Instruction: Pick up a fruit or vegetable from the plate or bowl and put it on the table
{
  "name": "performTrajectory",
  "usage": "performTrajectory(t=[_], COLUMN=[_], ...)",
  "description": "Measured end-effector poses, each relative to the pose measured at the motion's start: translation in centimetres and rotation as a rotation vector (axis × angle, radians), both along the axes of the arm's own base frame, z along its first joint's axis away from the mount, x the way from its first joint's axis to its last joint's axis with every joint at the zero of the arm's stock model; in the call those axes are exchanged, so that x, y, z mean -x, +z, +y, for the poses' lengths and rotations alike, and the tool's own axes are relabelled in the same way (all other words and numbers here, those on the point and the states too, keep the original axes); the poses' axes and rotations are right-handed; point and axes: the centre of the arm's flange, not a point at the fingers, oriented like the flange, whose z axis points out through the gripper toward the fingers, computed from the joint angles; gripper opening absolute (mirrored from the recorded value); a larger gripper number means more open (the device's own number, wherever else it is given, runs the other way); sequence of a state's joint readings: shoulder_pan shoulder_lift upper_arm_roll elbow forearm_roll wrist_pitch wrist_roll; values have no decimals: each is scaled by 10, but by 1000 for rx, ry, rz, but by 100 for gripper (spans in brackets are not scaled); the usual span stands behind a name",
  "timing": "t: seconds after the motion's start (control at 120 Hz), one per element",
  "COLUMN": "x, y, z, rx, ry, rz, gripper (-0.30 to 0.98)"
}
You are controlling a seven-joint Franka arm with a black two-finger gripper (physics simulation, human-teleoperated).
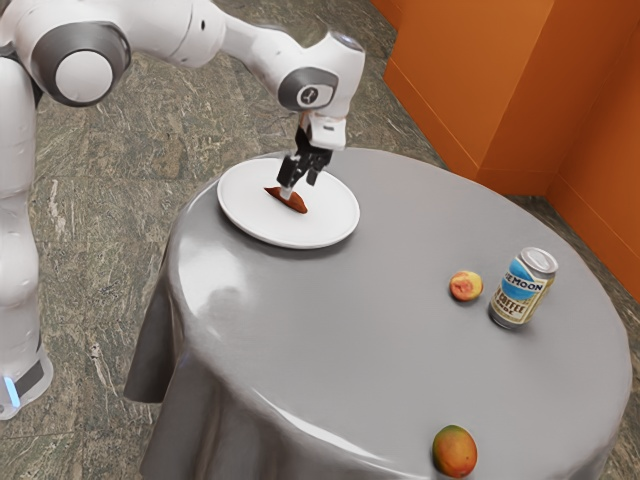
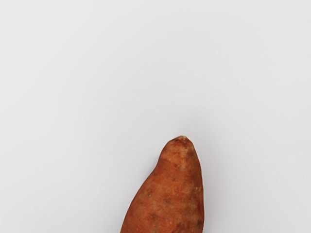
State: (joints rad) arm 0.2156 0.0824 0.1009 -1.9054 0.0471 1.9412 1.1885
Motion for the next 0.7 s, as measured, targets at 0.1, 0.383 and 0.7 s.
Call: performTrajectory(t=[0.1,0.383,0.7], x=[1,-1,2], y=[-2,-16,-19], z=[2,6,20], rx=[1,10,7], ry=[1,2,22], rz=[-5,-3,-12], gripper=[69,68,66])
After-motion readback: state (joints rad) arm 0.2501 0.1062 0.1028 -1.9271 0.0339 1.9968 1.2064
